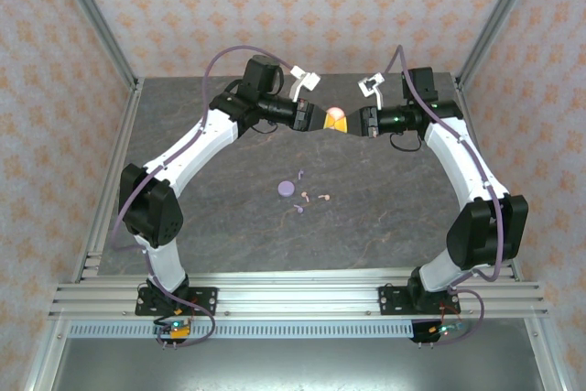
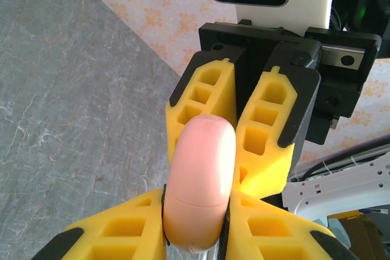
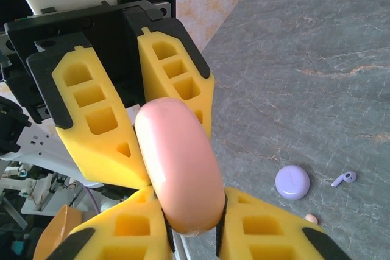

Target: Insert the wireless bluetooth earbuds into the charging case

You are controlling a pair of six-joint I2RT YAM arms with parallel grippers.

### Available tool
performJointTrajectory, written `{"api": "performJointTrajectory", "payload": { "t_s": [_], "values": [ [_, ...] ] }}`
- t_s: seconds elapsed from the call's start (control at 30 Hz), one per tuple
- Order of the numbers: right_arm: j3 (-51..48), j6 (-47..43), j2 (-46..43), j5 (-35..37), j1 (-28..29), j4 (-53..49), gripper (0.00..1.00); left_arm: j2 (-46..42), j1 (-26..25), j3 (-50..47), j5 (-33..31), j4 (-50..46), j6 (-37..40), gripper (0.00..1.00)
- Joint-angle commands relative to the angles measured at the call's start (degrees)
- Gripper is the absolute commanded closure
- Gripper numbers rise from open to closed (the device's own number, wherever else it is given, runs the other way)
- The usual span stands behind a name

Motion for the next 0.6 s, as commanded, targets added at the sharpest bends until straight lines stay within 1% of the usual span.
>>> {"api": "performJointTrajectory", "payload": {
  "t_s": [0.0, 0.17, 0.27, 0.57],
  "values": [
    [1.60, -1.89, -1.80, 1.33, 0.95, -0.92, 0.76, -0.08, -0.98, 1.17, -1.43, 1.56, -1.56, 0.76],
    [1.59, -2.11, -1.96, 2.25, 0.69, -1.42, 0.70, -0.82, -0.32, 0.19, -1.69, 2.16, -1.88, 0.76],
    [1.59, -2.26, -2.07, 2.68, 0.60, -1.59, 0.69, -1.17, -0.05, -0.24, -1.75, 1.94, -1.74, 0.76],
    [1.97, -2.59, -2.01, 2.97, 0.60, -1.90, 0.67, -1.42, -0.08, -0.48, -1.35, 1.46, -1.20, 0.74]
  ]
}}
